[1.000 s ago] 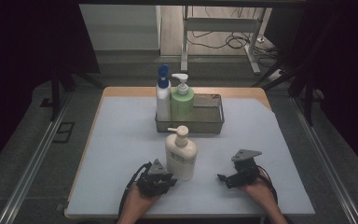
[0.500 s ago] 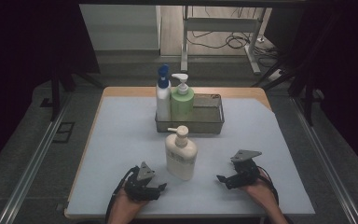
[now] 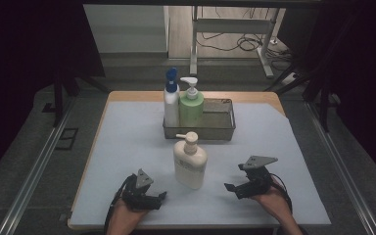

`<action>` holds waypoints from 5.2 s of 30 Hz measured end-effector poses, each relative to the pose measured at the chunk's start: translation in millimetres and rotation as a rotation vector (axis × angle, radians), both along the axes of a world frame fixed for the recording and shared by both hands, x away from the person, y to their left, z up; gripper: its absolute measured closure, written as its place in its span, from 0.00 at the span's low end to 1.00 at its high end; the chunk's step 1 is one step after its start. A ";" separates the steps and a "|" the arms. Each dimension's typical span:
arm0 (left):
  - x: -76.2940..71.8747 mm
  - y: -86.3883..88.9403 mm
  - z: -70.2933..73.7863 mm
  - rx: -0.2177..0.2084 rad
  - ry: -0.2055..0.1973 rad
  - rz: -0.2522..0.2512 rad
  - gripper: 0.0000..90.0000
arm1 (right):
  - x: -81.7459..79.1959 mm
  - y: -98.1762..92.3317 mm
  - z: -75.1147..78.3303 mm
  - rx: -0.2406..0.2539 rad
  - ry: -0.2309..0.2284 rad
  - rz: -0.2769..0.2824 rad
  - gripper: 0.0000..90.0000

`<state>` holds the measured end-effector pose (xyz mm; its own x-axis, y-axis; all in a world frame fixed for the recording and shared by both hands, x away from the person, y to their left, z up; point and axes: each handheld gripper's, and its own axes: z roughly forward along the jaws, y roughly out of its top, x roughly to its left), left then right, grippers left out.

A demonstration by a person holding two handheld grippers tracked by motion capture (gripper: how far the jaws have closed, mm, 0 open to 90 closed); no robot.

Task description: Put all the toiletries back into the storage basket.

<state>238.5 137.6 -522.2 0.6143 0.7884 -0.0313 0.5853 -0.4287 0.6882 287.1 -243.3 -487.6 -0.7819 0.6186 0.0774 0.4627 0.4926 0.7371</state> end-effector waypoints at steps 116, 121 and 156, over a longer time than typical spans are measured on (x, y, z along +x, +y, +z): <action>-0.7 0.0 -1.9 -0.005 -0.005 0.005 0.14 | 30.0 83.0 121.2 0.037 -0.071 0.051 0.40; -0.6 0.1 -1.8 -0.005 -0.004 0.003 0.14 | 34.9 76.5 128.0 0.029 -0.079 0.034 0.40; -0.6 0.2 -1.7 -0.006 -0.003 0.003 0.14 | 85.4 41.3 176.4 0.026 -0.159 -0.126 0.41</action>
